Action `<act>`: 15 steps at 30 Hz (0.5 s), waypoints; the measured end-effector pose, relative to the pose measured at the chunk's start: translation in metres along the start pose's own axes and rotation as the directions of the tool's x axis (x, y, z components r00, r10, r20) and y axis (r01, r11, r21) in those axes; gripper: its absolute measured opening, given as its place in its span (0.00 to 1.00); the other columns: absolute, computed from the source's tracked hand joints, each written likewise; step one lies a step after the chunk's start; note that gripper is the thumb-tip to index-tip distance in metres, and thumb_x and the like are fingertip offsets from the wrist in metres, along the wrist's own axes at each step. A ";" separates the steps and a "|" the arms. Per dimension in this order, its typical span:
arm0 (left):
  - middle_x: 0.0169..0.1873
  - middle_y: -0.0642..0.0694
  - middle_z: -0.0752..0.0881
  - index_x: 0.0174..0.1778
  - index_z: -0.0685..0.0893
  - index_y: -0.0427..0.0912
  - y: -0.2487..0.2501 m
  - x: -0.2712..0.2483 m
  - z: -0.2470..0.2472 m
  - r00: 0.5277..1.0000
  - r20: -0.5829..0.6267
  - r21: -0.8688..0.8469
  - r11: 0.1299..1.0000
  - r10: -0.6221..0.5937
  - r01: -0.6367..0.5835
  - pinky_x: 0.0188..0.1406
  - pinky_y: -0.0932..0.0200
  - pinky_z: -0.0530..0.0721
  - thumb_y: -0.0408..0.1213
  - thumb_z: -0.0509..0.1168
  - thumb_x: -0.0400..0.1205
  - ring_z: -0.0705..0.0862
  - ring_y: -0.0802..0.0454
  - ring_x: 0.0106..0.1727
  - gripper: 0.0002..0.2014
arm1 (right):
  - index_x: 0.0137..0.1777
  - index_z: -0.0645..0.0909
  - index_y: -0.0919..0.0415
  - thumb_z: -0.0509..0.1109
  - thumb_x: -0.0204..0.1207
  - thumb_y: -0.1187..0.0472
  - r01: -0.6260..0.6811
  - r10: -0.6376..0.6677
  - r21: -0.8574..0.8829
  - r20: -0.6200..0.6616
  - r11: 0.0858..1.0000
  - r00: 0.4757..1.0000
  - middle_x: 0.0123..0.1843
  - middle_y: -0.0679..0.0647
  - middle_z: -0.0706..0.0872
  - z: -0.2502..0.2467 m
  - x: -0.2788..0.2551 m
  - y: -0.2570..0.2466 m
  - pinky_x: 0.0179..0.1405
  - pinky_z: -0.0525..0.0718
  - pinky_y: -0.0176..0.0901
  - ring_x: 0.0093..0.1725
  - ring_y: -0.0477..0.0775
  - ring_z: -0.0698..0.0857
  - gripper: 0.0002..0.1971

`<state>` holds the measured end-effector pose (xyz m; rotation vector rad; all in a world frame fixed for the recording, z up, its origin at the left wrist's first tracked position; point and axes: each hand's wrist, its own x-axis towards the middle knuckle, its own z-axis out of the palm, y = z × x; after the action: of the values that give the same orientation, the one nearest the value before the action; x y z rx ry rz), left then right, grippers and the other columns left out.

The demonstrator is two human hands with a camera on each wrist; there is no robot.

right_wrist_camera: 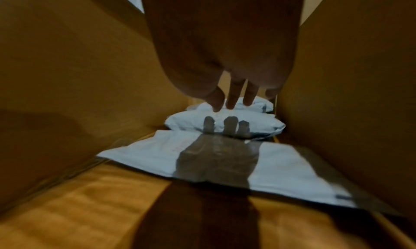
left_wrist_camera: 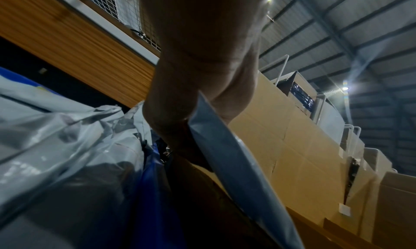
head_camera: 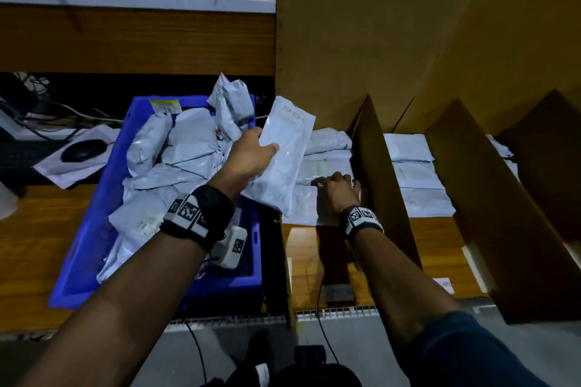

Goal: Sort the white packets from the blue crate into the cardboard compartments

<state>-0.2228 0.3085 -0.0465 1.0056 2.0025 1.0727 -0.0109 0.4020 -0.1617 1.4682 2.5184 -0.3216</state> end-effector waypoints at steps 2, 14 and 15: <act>0.57 0.47 0.91 0.68 0.86 0.46 -0.002 0.000 0.000 1.000 -0.008 -0.014 1.000 -0.014 0.014 0.55 0.48 0.90 0.42 0.70 0.87 0.90 0.44 0.54 0.13 | 0.84 0.71 0.44 0.72 0.79 0.60 -0.022 0.023 0.016 -0.067 1.000 0.997 0.78 0.62 0.74 0.012 -0.006 -0.001 0.79 0.68 0.67 0.78 0.70 0.71 0.33; 0.63 0.46 0.91 0.72 0.85 0.46 -0.003 0.001 0.000 0.998 -0.012 -0.020 0.998 -0.063 0.063 0.69 0.41 0.87 0.42 0.71 0.88 0.90 0.43 0.61 0.16 | 0.89 0.33 0.25 0.43 0.93 0.39 -0.068 0.043 0.125 0.188 0.990 0.981 0.92 0.50 0.23 0.099 -0.024 -0.012 0.79 0.38 0.94 0.89 0.76 0.25 0.29; 0.63 0.47 0.91 0.72 0.85 0.46 -0.003 0.000 0.000 0.997 -0.009 -0.025 0.997 -0.070 0.070 0.70 0.41 0.87 0.42 0.71 0.88 0.90 0.43 0.61 0.16 | 0.89 0.33 0.25 0.43 0.94 0.39 -0.055 0.030 0.123 0.199 0.991 0.980 0.92 0.50 0.23 0.098 -0.023 -0.009 0.79 0.39 0.94 0.89 0.76 0.26 0.29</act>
<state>-0.2234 0.3073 -0.0489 0.9123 2.0125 1.0635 -0.0015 0.3504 -0.2479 1.4539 2.3453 -0.6003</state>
